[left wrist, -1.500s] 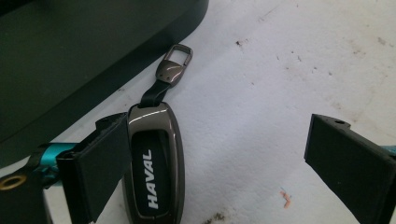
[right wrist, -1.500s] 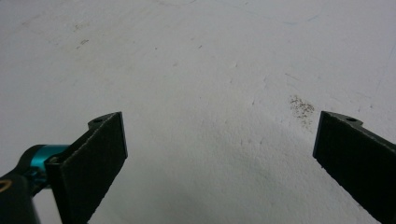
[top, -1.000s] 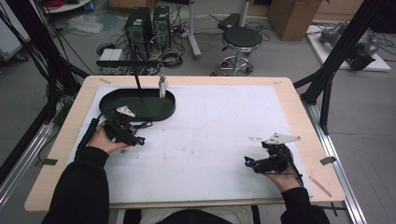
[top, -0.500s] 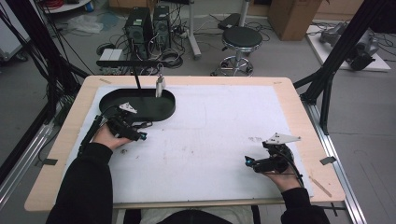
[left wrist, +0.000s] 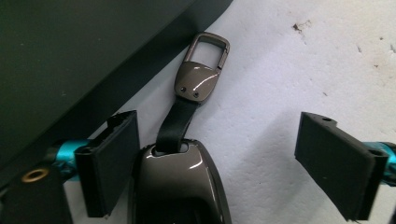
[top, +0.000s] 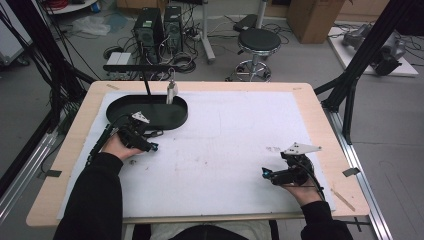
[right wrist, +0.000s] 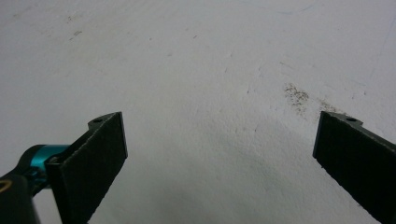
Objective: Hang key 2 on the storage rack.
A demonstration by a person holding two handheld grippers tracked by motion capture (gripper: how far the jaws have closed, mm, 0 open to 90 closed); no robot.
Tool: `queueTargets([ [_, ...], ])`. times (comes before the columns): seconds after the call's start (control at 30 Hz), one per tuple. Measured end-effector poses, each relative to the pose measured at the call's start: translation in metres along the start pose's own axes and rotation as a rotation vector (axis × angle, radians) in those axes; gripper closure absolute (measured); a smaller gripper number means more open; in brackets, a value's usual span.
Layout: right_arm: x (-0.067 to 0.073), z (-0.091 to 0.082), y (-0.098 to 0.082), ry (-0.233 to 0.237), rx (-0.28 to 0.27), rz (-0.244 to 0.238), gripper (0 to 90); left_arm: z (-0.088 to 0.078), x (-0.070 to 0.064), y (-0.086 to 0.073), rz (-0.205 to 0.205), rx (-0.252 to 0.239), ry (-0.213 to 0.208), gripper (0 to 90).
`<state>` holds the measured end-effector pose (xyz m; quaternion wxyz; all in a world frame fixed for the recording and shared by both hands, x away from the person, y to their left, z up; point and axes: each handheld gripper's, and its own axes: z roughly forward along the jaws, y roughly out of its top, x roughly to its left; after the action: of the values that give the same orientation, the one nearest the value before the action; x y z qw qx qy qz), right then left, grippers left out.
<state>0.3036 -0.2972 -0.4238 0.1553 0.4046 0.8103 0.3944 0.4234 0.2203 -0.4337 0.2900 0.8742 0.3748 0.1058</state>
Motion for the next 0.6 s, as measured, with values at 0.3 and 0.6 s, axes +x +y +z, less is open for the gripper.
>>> queueTargets([
  [0.3, -0.0004, -0.0013, -0.0003, -0.001, -0.005, 0.004, 2.2, -0.0015, 0.0006, 0.0014, -0.006, -0.037, 0.063, 42.6],
  [0.6, -0.0015, -0.0025, -0.0017, -0.002, -0.006, 0.016, 2.2, -0.0047, 0.0053, 0.0029, -0.058, -0.029, 0.046, 81.7],
])
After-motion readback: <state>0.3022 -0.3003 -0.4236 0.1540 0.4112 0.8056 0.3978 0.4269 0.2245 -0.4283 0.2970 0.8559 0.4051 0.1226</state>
